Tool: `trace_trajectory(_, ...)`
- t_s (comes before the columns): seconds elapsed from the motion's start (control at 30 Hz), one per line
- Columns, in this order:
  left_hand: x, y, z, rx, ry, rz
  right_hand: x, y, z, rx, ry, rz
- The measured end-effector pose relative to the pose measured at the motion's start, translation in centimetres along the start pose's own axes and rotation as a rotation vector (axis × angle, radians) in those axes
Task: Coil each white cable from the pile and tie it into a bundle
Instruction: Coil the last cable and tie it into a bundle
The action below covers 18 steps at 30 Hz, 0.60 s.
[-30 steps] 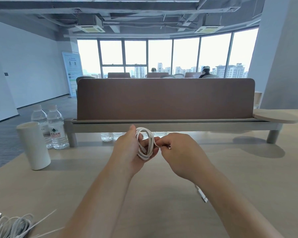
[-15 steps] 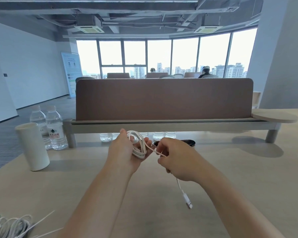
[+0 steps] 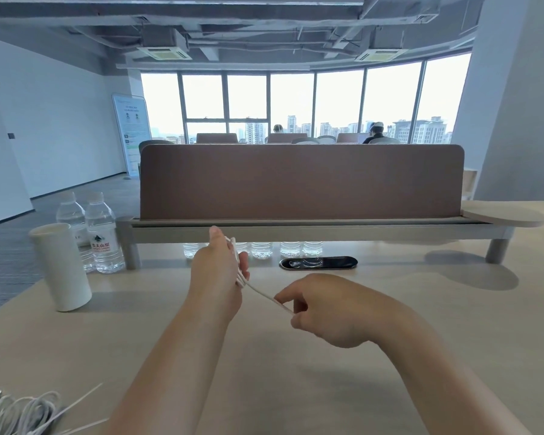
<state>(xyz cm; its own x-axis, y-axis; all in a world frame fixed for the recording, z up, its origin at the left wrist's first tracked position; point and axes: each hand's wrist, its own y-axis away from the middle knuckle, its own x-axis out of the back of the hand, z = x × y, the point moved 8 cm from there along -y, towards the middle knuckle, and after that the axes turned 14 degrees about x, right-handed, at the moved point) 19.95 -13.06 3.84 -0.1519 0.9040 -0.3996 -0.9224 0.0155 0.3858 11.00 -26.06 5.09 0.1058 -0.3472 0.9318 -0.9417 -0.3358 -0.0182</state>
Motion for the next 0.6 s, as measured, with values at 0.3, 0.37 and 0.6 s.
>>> trace_trajectory(0.3, -2.0, -0.6, -0.7, -0.166, -0.511, -0.075, 2.2, 0.6, -1.5, 0.12, -0.078, 0.225)
trace_trajectory(0.37, -2.6, 0.0, -1.6, -0.118, -0.568, -0.139, 2.5, 0.5, -1.7, 0.157, -0.101, 0.282)
trace_trajectory(0.6, -4.2, 1.2, -5.0, 0.125, -0.603, -0.433, 4.4, 0.8, -0.6, 0.115, 0.006, 0.491)
